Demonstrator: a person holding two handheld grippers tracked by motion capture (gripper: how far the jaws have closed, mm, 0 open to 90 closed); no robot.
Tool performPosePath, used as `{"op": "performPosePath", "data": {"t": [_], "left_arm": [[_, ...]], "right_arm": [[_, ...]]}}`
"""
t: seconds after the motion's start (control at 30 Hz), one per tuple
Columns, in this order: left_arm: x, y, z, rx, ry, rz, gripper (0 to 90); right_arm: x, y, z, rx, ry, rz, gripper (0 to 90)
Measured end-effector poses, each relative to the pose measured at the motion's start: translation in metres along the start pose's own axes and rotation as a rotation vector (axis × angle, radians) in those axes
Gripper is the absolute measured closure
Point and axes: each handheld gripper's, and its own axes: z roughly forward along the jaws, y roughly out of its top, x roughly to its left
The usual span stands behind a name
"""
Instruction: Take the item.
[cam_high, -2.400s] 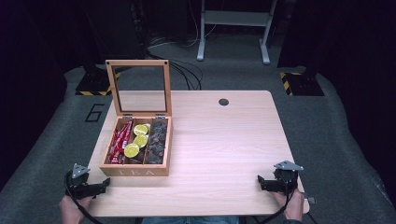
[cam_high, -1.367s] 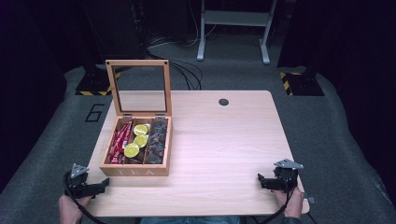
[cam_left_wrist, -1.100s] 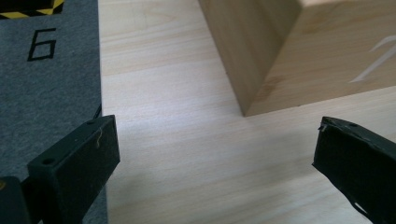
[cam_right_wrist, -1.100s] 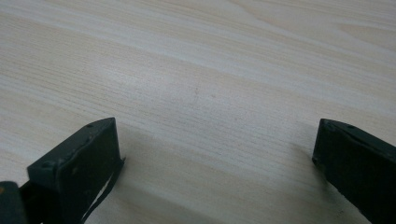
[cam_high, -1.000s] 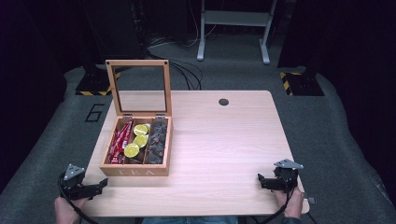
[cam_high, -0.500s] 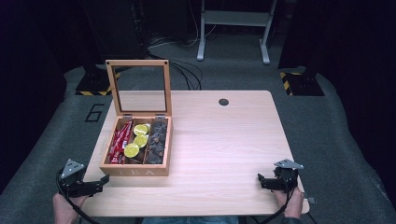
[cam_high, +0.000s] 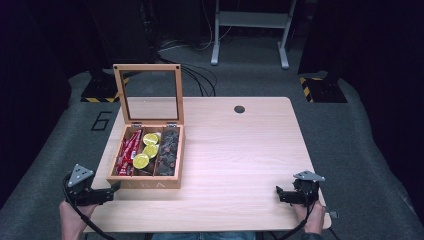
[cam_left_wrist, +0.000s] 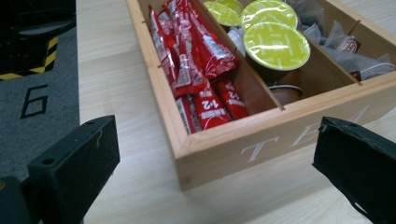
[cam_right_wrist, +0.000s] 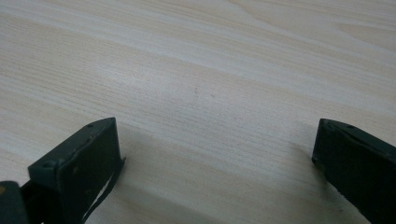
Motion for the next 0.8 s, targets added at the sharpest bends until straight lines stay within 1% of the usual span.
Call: {"op": "performPosePath", "data": {"t": [0.27,0.5,0.8], "left_arm": [[-0.008,0.011,0.009,0.007,-0.022,0.034,0.3],[-0.015,0.019,0.019,0.001,-0.038,0.052,0.3],[-0.023,0.030,0.029,0.009,-0.067,0.079,0.4]], "right_arm": [[0.000,0.000,0.000,-0.001,0.000,0.000,0.4],[0.000,0.000,0.000,-0.001,0.000,0.000,0.4],[0.000,0.000,0.000,-0.002,0.001,0.000,0.5]]}}
